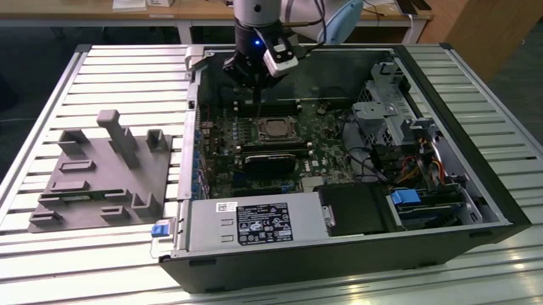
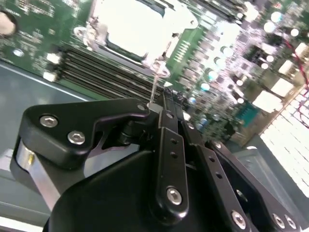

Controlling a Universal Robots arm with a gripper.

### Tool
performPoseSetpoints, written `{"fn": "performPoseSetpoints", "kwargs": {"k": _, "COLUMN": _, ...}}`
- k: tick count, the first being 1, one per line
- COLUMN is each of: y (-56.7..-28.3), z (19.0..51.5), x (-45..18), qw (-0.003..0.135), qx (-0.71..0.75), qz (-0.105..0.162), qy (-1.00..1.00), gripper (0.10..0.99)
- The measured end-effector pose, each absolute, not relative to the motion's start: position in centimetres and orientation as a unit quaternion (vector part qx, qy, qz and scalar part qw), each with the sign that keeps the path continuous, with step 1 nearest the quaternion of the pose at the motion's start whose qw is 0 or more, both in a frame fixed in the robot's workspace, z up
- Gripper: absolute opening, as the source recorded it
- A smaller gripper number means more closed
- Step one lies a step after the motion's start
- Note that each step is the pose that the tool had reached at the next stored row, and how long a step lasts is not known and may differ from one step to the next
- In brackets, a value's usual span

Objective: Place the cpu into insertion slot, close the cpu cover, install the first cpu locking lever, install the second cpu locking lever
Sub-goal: 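Install the first cpu locking lever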

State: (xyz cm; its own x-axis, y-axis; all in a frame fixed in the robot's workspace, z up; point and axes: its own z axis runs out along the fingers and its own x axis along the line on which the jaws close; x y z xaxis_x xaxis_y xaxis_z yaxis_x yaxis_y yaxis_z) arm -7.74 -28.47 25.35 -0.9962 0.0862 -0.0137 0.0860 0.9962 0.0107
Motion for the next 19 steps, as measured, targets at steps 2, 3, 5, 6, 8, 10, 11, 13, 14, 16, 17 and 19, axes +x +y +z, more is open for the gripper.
{"fn": "performPoseSetpoints", "kwargs": {"k": 2, "y": -28.5, "z": 25.3, "x": -6.9, "qw": 0.007, "qx": 0.043, "qz": 0.005, "qy": 0.999, "gripper": 0.106}}
{"fn": "performPoseSetpoints", "kwargs": {"k": 3, "y": -28.5, "z": 25.3, "x": -6.4, "qw": 0.006, "qx": 0.043, "qz": 0.005, "qy": 0.999, "gripper": 0.106}}
{"fn": "performPoseSetpoints", "kwargs": {"k": 5, "y": -28.5, "z": 25.2, "x": -5.7, "qw": 0.006, "qx": 0.043, "qz": 0.005, "qy": 0.999, "gripper": 0.106}}
{"fn": "performPoseSetpoints", "kwargs": {"k": 6, "y": -28.5, "z": 25.2, "x": -5.4, "qw": 0.006, "qx": 0.043, "qz": 0.005, "qy": 0.999, "gripper": 0.106}}
{"fn": "performPoseSetpoints", "kwargs": {"k": 8, "y": -28.5, "z": 25.2, "x": -5.2, "qw": 0.006, "qx": 0.043, "qz": 0.006, "qy": 0.999, "gripper": 0.106}}
{"fn": "performPoseSetpoints", "kwargs": {"k": 10, "y": -28.5, "z": 25.2, "x": -5.2, "qw": 0.005, "qx": 0.043, "qz": 0.011, "qy": 0.999, "gripper": 0.106}}
{"fn": "performPoseSetpoints", "kwargs": {"k": 11, "y": -28.5, "z": 25.2, "x": -5.2, "qw": 0.005, "qx": 0.043, "qz": 0.019, "qy": 0.999, "gripper": 0.106}}
{"fn": "performPoseSetpoints", "kwargs": {"k": 13, "y": -28.5, "z": 25.1, "x": -5.2, "qw": 0.006, "qx": 0.043, "qz": 0.028, "qy": 0.999, "gripper": 0.106}}
{"fn": "performPoseSetpoints", "kwargs": {"k": 14, "y": -28.5, "z": 25.0, "x": -5.2, "qw": 0.007, "qx": 0.041, "qz": 0.029, "qy": 0.999, "gripper": 0.106}}
{"fn": "performPoseSetpoints", "kwargs": {"k": 16, "y": -28.5, "z": 24.9, "x": -5.2, "qw": 0.009, "qx": 0.029, "qz": 0.029, "qy": 0.999, "gripper": 0.106}}
{"fn": "performPoseSetpoints", "kwargs": {"k": 17, "y": -28.5, "z": 24.8, "x": -5.2, "qw": 0.009, "qx": 0.023, "qz": 0.029, "qy": 0.999, "gripper": 0.106}}
{"fn": "performPoseSetpoints", "kwargs": {"k": 19, "y": -28.5, "z": 24.6, "x": -5.1, "qw": 0.010, "qx": 0.016, "qz": 0.029, "qy": 0.999, "gripper": 0.106}}
